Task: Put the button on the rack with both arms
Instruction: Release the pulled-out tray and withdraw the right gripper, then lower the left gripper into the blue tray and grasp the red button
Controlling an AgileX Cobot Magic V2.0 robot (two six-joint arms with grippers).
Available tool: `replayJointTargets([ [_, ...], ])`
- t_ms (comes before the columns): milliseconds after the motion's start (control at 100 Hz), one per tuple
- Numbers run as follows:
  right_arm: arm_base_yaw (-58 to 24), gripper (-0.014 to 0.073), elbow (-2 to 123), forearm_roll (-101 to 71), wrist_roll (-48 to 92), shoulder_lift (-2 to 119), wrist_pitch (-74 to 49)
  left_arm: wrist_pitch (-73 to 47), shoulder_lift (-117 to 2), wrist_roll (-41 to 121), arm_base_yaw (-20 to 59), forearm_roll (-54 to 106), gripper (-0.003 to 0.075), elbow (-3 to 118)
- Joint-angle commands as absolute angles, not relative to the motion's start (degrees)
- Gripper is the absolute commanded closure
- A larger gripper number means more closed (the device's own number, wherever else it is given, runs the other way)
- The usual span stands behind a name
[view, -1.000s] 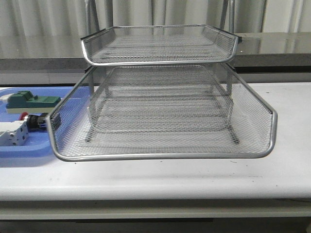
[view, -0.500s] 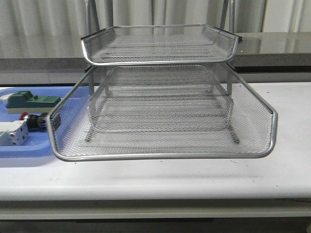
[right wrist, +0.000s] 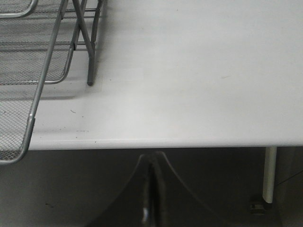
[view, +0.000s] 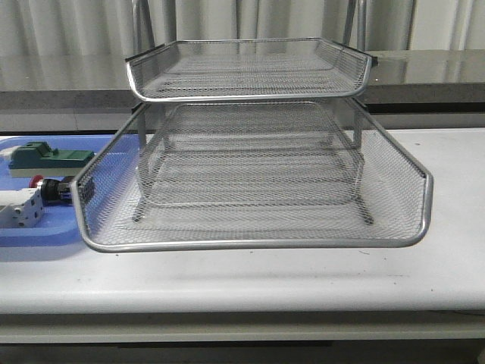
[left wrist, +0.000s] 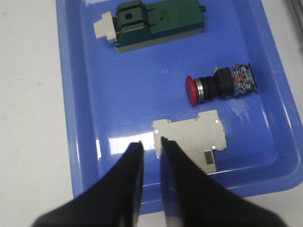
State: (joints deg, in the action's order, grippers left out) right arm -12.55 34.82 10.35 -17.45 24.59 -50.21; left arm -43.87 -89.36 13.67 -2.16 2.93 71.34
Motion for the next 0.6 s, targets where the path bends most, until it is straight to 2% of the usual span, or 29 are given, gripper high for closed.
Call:
replayJointTargets([
  [0, -12.8, 0.0703, 36.8, 11.7, -17.4, 25.0, -46.1, -43.6, -89.2, 15.8, -2.3, 4.7, 0.0307, 74.6],
  [70, -12.8, 0.0703, 36.8, 11.7, -17.4, 25.0, -46.1, -43.6, -89.9, 15.8, -1.9, 4.6, 0.0095, 74.6],
  [120, -12.8, 0.0703, 36.8, 11.7, -17.4, 25.0, -46.1, -43.4, -90.2, 15.8, -1.9, 4.5, -0.0003, 74.6],
  [400, -12.8, 0.0703, 36.8, 11.7, -17.4, 25.0, -46.1, -42.3, -90.4, 15.8, -1.9, 7.7, 0.0122, 74.6],
  [590, -12.8, 0.0703, 36.8, 11.7, -17.4, 25.0, -46.1, -40.8, -90.7, 24.3, -1.9, 11.0, 0.0129, 74.8],
])
